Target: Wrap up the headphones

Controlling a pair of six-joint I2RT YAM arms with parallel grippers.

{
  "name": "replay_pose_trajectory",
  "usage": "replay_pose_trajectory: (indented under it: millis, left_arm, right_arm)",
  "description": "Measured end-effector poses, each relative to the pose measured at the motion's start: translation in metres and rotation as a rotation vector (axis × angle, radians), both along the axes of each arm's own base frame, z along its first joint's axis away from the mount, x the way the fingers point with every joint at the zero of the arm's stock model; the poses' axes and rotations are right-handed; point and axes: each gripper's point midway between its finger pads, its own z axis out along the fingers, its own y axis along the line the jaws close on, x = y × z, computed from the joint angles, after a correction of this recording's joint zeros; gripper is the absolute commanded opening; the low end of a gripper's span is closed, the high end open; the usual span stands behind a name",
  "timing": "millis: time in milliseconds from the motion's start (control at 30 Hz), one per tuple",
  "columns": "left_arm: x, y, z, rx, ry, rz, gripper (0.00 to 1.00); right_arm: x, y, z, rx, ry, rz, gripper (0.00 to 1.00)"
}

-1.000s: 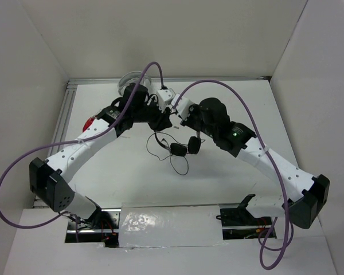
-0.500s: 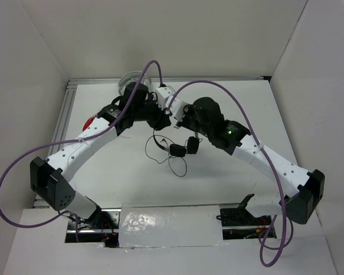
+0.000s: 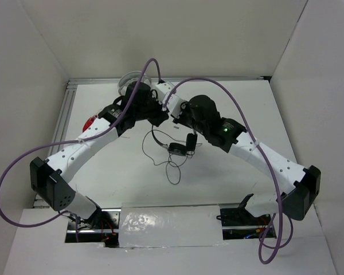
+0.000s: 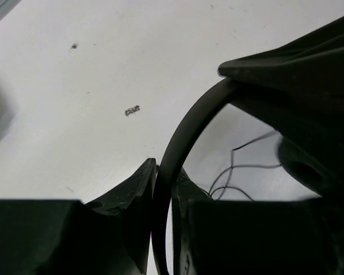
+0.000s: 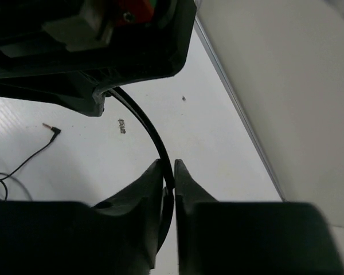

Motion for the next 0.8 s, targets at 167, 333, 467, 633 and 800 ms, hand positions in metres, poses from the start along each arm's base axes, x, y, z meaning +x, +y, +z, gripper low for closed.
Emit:
replay_pose_trajectory:
  millis: [167, 333, 467, 633, 800]
  left_arm:
    - [0.010, 0.008, -0.003, 0.025, -0.009, 0.120, 0.00]
    - [0.030, 0.026, -0.011, 0.064, -0.021, 0.327, 0.00]
    - [0.042, 0.041, -0.015, 0.082, -0.035, 0.448, 0.00]
    - [0.056, 0.060, -0.002, 0.062, -0.048, 0.642, 0.00]
    - [0.072, 0.076, 0.020, 0.004, -0.068, 0.827, 0.00]
  right_arm:
    - [0.005, 0.004, 0.003, 0.035, -0.002, -0.025, 0.51]
    - [0.016, 0.005, 0.023, 0.148, -0.055, -0.115, 0.72]
    - [0.019, -0.001, 0.056, 0.286, -0.116, -0.170, 0.89]
    - [-0.005, -0.033, 0.104, 0.550, -0.150, -0.190, 1.00]
    - [-0.043, -0.069, 0.103, 0.727, -0.143, -0.186, 1.00]
